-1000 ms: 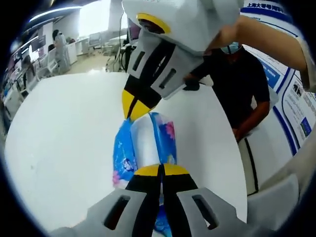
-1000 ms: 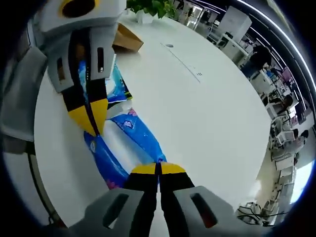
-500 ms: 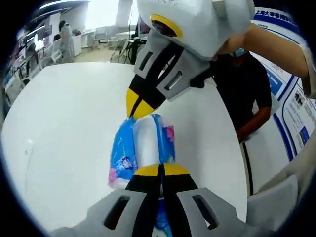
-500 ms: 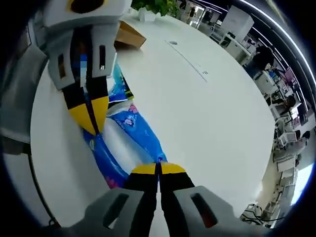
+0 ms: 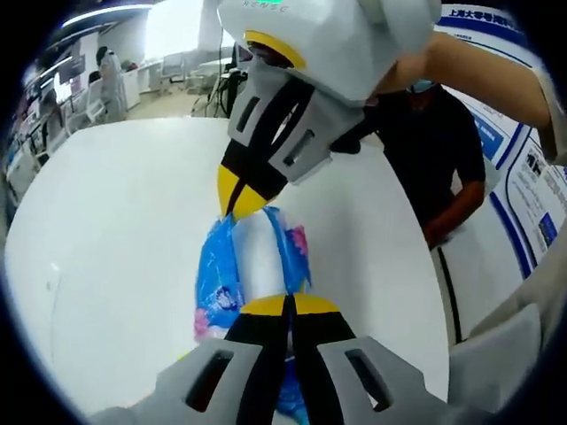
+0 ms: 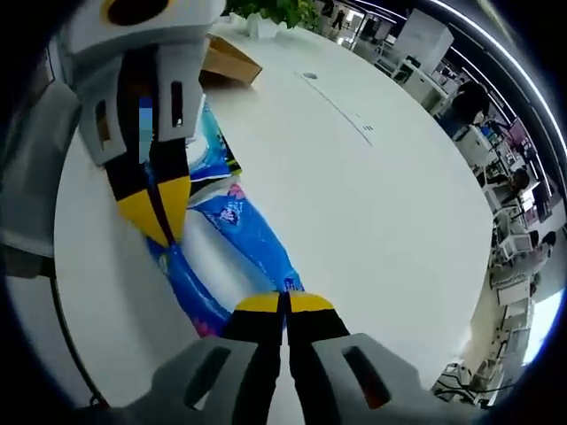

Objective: Operate the shoe box by opening the lid, removing the specified soft item, and placing it in the target area until the item is outside and the box remains undamaged.

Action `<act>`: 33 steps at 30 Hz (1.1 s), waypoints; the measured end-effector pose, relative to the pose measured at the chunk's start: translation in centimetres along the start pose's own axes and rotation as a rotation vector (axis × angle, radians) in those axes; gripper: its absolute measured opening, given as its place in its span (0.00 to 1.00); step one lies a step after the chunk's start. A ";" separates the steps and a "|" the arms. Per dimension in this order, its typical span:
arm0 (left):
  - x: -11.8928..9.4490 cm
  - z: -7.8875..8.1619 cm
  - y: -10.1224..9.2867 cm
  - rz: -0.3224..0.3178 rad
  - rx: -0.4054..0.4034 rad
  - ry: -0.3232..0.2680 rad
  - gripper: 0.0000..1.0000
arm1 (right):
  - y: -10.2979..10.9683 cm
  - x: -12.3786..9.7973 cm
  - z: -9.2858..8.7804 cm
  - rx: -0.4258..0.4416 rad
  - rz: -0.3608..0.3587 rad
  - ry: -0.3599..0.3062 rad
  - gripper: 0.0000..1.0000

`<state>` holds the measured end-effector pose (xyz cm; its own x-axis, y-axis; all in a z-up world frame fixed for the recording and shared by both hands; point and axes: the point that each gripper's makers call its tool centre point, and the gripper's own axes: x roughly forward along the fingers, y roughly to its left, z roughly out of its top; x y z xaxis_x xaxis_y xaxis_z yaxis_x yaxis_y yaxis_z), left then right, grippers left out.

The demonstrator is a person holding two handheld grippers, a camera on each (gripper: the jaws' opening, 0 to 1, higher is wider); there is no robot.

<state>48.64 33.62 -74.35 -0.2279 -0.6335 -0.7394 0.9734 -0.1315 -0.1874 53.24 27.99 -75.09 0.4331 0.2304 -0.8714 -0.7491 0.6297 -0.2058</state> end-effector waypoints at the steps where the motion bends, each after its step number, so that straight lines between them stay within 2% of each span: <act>1: 0.0 0.0 0.0 0.002 0.001 -0.001 0.00 | 0.0 0.0 0.0 0.000 0.000 0.001 0.00; 18: -1.1 0.6 0.2 0.037 0.041 -0.014 0.03 | 0.3 -0.7 0.4 0.003 0.006 0.007 0.02; 25: -1.9 1.1 -0.2 0.049 0.067 -0.025 0.07 | 0.5 -1.6 0.9 0.015 0.003 -0.012 0.04; 33: -4.0 1.2 -0.4 0.079 0.062 -0.037 0.10 | 1.2 -2.9 1.6 0.024 -0.004 -0.026 0.08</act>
<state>49.17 35.26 -70.57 -0.1506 -0.6710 -0.7261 0.9881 -0.1260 -0.0885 51.95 29.29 -72.11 0.4490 0.2466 -0.8588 -0.7353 0.6480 -0.1984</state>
